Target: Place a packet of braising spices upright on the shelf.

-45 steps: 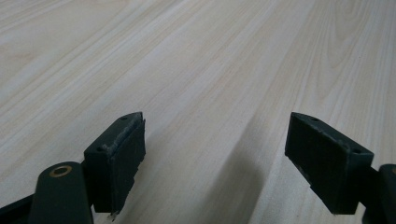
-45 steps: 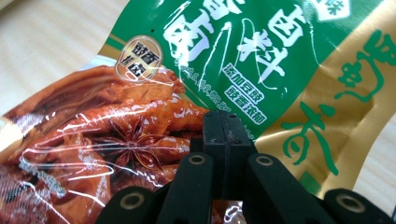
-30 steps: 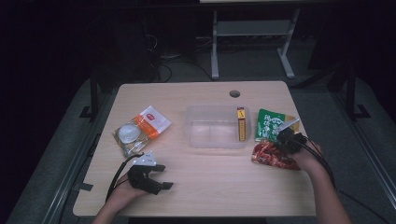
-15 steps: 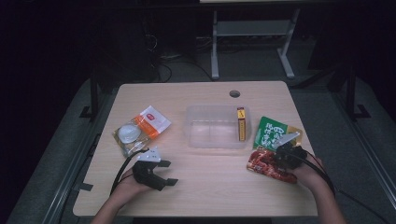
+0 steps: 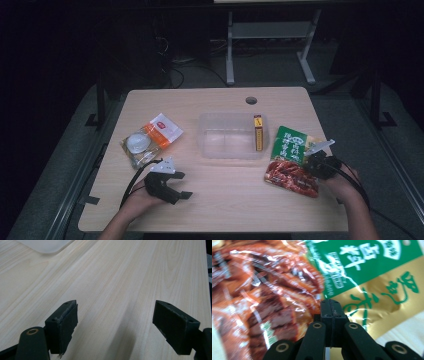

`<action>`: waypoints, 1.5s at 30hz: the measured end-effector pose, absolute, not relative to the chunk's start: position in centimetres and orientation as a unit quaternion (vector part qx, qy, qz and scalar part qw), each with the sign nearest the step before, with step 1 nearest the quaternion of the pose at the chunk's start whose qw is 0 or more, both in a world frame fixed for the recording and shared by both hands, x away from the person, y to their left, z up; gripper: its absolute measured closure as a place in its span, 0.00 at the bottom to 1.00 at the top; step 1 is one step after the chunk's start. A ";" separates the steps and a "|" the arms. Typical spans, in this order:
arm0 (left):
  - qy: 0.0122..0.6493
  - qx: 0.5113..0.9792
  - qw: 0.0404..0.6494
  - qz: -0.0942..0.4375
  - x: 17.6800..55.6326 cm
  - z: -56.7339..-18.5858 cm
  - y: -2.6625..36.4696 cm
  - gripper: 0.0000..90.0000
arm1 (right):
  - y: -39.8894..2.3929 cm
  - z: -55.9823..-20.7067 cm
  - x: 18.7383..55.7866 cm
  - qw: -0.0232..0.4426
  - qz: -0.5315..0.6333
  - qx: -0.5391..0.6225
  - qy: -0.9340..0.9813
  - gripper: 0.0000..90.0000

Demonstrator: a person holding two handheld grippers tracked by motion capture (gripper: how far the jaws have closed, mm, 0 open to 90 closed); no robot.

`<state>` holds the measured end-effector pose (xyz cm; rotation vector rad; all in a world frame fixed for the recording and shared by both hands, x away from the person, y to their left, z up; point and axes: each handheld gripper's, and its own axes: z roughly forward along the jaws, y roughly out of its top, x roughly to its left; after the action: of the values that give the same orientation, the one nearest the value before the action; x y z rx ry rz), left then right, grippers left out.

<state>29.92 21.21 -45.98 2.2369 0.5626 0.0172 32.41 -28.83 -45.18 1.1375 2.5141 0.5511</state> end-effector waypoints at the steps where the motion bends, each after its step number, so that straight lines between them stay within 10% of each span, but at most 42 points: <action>1: 0.223 0.887 0.405 0.005 29.9 -46.0 21.2 0.22 | -28.6 -45.1 32.2 0.160 0.192 0.394 0.884 1.00; 16: 0.218 0.890 0.401 -0.001 29.9 -46.1 21.1 0.22 | -24.4 -44.7 29.4 0.090 0.217 0.300 0.925 1.00; 27: 0.221 0.889 0.401 -0.002 30.1 -46.2 21.0 0.22 | -30.9 -43.7 34.8 0.210 0.243 0.459 0.829 1.00; 45: 0.217 0.891 0.399 -0.001 29.9 -46.2 20.9 0.22 | -32.7 -46.1 35.8 0.180 0.253 0.486 0.817 1.00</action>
<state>29.92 20.95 -46.20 2.2536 0.5502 -0.0028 35.84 -32.66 -46.11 1.3734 2.3082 0.7148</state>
